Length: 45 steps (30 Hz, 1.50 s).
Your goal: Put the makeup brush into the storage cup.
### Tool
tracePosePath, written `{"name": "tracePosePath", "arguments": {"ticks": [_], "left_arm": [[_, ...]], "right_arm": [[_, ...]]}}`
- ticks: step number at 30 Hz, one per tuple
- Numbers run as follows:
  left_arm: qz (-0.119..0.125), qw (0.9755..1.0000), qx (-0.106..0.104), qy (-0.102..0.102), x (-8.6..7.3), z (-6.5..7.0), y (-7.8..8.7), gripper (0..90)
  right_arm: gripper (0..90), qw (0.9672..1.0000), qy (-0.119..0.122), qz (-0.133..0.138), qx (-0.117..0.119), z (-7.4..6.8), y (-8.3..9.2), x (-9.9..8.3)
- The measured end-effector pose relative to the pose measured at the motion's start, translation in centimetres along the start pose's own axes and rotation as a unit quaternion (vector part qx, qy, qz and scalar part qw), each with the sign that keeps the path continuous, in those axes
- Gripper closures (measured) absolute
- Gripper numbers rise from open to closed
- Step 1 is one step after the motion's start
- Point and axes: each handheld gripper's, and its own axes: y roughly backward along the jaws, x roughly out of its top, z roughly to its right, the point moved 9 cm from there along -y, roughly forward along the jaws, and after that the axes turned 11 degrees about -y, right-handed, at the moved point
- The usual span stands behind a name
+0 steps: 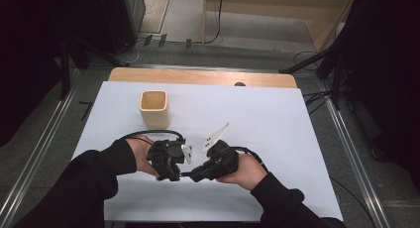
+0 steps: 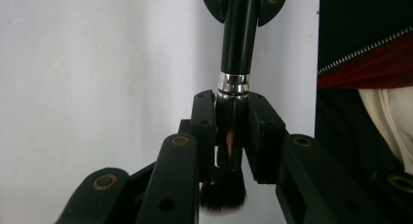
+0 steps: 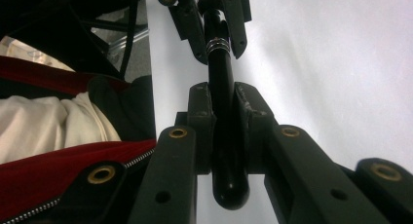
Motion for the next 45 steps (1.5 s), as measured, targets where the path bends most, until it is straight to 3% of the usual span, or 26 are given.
{"name": "tracePosePath", "arguments": {"ticks": [4, 8, 11, 13, 15, 16, 17, 19, 22, 25, 27, 29, 33, 35, 36, 38, 39, 43, 45], "left_arm": [[0.039, 0.9989, 0.002, 0.027, 0.2, -0.3, 0.6, 48.0], [0.084, 0.9938, 0.012, 0.073, -0.3, -1.1, 1.3, 36.5], [0.129, 0.985, 0.019, 0.113, -1.0, -1.7, 1.8, 33.6], [0.148, 0.9804, 0.027, 0.128, -1.4, -2.0, 2.0, 32.4], [0.159, 0.9743, 0.05, 0.151, -2.0, -2.5, 2.2, 31.8], [0.167, 0.97, 0.052, 0.169, -2.2, -2.5, 2.3, 31.6], [0.171, 0.9687, 0.05, 0.173, -2.3, -2.5, 2.4, 31.2], [0.186, 0.963, 0.049, 0.188, -2.4, -2.3, 2.4, 31.3], [0.193, 0.9595, 0.055, 0.198, -2.7, -2.1, 2.3, 31.3], [0.209, 0.9517, 0.059, 0.217, -2.9, -2.2, 2.2, 31.3], [0.226, 0.9447, 0.063, 0.229, -3.0, -2.2, 2.1, 31.4], [0.24, 0.9395, 0.07, 0.235, -3.0, -2.2, 2.1, 31.4], [0.262, 0.9286, 0.084, 0.249, -2.9, -2.3, 2.0, 31.5], [0.278, 0.9212, 0.087, 0.258, -2.7, -2.3, 2.0, 31.5], [0.281, 0.9191, 0.091, 0.261, -2.7, -2.3, 2.0, 31.5], [0.296, 0.9118, 0.095, 0.269, -2.5, -2.3, 2.1, 31.5], [0.305, 0.906, 0.101, 0.275, -2.3, -2.4, 2.1, 31.4], [0.318, 0.8993, 0.108, 0.28, -1.9, -2.4, 1.8, 30.8], [0.329, 0.8936, 0.115, 0.283, -1.5, -2.4, 1.7, 30.7]], "right_arm": [[79.2, 0.9999, -0.004, 0.006, -0.007, 0.3, 0.3, -0.1], [79.2, 0.9997, -0.014, 0.016, -0.011, 0.6, 0.8, -0.4], [79.2, 0.999, -0.024, 0.033, -0.017, 0.9, 1.3, -0.7], [79.2, 0.9985, -0.03, 0.041, -0.022, 1.2, 1.6, -1.0], [79.2, 0.9973, -0.042, 0.054, -0.029, 1.5, 2.0, -1.3], [79.2, 0.9965, -0.049, 0.059, -0.033, 1.7, 2.2, -1.5], [79.2, 0.9956, -0.057, 0.066, -0.034, 1.9, 2.4, -1.7], [79.2, 0.9944, -0.066, 0.077, -0.031, 2.0, 2.7, -2.0], [79.2, 0.9921, -0.075, 0.094, -0.035, 2.0, 3.0, -2.6], [79.1, 0.9886, -0.091, 0.111, -0.046, 2.1, 3.2, -2.8], [79.2, 0.9848, -0.103, 0.127, -0.059, 2.3, 3.5, -2.9], [79.2, 0.9797, -0.118, 0.143, -0.075, 2.7, 3.8, -3.1], [79.2, 0.9667, -0.152, 0.185, -0.091, 3.0, 4.5, -3.1], [79.2, 0.9609, -0.162, 0.202, -0.097, 3.1, 4.8, -3.0], [79.1, 0.9554, -0.17, 0.22, -0.102, 3.2, 5.0, -2.9], [79.2, 0.9495, -0.176, 0.236, -0.107, 3.1, 5.1, -2.8], [79.2, 0.9455, -0.178, 0.25, -0.108, 3.0, 5.2, -2.8], [79.2, 0.9282, -0.196, 0.297, -0.107, 2.7, 5.2, -2.8], [79.1, 0.9229, -0.203, 0.311, -0.102, 2.7, 5.1, -2.9]]}}
